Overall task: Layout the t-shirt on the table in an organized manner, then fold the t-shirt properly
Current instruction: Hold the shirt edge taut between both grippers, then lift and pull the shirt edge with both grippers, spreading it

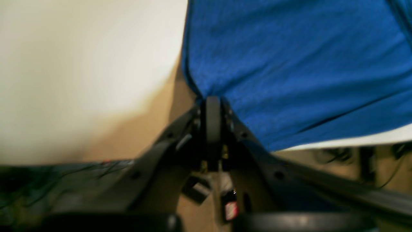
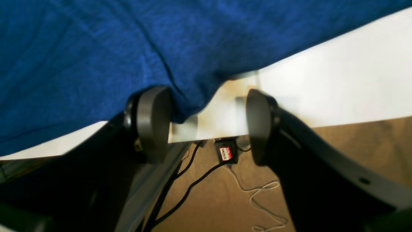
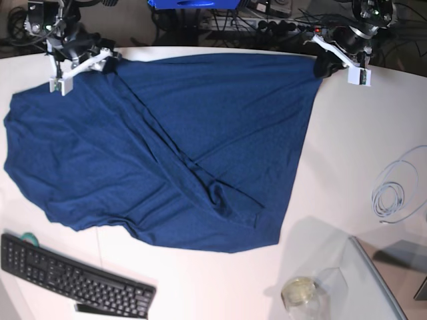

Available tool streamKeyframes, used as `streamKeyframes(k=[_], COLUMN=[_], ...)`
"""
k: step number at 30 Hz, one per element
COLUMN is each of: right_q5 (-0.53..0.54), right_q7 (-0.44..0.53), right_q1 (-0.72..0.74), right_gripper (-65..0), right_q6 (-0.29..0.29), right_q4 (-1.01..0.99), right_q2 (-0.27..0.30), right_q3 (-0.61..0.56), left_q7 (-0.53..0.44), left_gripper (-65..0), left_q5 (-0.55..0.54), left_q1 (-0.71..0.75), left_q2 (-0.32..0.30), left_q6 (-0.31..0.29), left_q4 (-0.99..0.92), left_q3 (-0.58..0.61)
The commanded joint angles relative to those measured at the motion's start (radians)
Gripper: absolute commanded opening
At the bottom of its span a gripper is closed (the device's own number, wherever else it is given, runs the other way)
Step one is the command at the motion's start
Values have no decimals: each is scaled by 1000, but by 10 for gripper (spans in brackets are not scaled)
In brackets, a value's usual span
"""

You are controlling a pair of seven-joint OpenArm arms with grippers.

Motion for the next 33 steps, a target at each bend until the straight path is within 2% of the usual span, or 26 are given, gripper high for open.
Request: streamKeyframes(k=[1,8,9,10,13,14,16,21,24,26,29,33], right_q5=[4,4,4,4,6,6,6,6,6,6,6,6], right_q7=[11,10,10,10,7,7,4,2,1,-44,-111,-122], right_q1=[0,17,15,15,14,12,7,-6,7,24,53,83], right_gripper=[-302,-318,-347,-405,-630,-650,-632,-644,-644,-644,-644,-644], right_q6=[3,4,4,12,66,73,75,75,75,75,75,73], right_q4=[10,-26,-26,-26,-24,-21,-1,62,67,67,67,67], right_q2=[2,-5,-6,-6,-6,-8,-18,-23,-23,-24,-24,-24], right_q3=[1,1,1,1,4,9,11,3,3,9,12,12], left_q7=[-15,-15,-15,-15,-15,-15,-15,-15,-15,-11,63,109], left_gripper=[-650,-650,-650,-650,-650,-650,-650,-650,-650,-650,-650,-650], left_q5=[4,15,15,15,15,15,15,15,15,15,15,15], left_q1=[5,4,4,4,4,4,4,4,2,2,-30,-65], left_q2=[-3,-1,-1,-1,-1,-1,-1,0,22,25,27,28], left_q6=[-5,-5,-5,-5,-5,-5,-5,-5,-5,-5,-5,-5], left_q4=[12,18,18,18,20,20,21,41,82,110,132,136], left_q3=[-5,-6,-6,-6,-6,-6,-6,-8,-8,-8,-8,-9])
